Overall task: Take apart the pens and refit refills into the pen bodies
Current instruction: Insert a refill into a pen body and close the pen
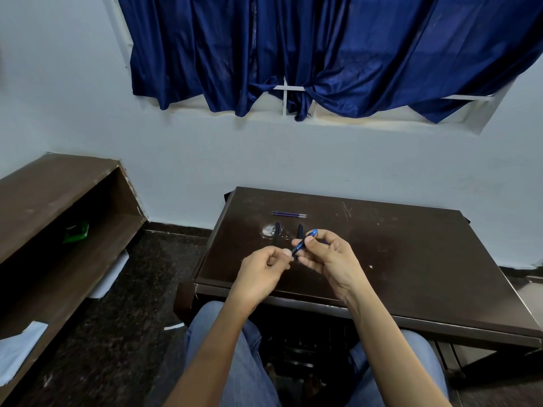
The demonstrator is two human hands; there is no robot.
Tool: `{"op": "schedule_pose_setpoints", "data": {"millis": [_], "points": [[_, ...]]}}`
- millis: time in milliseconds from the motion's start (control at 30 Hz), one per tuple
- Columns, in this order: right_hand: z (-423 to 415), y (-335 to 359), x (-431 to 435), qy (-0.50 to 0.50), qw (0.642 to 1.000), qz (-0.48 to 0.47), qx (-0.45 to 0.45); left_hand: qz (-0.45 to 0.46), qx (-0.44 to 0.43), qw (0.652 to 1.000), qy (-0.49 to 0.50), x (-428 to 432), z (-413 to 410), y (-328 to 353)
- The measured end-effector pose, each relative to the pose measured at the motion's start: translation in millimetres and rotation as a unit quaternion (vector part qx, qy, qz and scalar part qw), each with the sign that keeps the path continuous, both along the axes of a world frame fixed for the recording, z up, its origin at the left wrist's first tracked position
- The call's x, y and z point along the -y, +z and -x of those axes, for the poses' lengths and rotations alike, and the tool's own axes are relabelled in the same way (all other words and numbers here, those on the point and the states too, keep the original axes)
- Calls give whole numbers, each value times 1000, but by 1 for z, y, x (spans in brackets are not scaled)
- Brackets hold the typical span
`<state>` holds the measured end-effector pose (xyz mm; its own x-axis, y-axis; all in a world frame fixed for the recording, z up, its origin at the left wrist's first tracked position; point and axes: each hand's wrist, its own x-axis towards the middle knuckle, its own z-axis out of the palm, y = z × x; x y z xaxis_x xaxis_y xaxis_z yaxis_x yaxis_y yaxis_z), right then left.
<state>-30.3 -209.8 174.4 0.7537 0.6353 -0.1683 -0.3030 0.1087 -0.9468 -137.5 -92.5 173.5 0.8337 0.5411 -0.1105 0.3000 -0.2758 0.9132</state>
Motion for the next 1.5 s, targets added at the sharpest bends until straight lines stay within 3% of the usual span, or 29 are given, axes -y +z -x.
{"op": "schedule_pose_setpoints", "data": {"millis": [267, 400, 600, 767, 967, 1133, 1333, 1500], "points": [[5, -1, -2, 10, 1000, -5, -5, -20, 9, 1000, 4, -2, 3, -3], [8, -3, -4, 5, 1000, 0, -1, 25, 3, 1000, -2, 1, 2, -6], [8, -5, -3, -5, 1000, 12, 4, -9, 11, 1000, -3, -1, 7, -8], [9, -6, -3, -1, 1000, 15, 3, 24, 22, 999, 15, 0, 10, -12], [13, -7, -4, 7, 1000, 19, 1, -54, 38, 998, 12, 2, 19, -16], [15, -7, -4, 8, 1000, 21, 2, -9, 37, 999, 25, 3, 20, -18], [17, -9, -3, 12, 1000, 20, -1, -60, 36, 997, 20, 4, 23, -18], [20, -13, -2, 10, 1000, 25, -6, 9, 40, 999, 19, 5, 25, -21]]}}
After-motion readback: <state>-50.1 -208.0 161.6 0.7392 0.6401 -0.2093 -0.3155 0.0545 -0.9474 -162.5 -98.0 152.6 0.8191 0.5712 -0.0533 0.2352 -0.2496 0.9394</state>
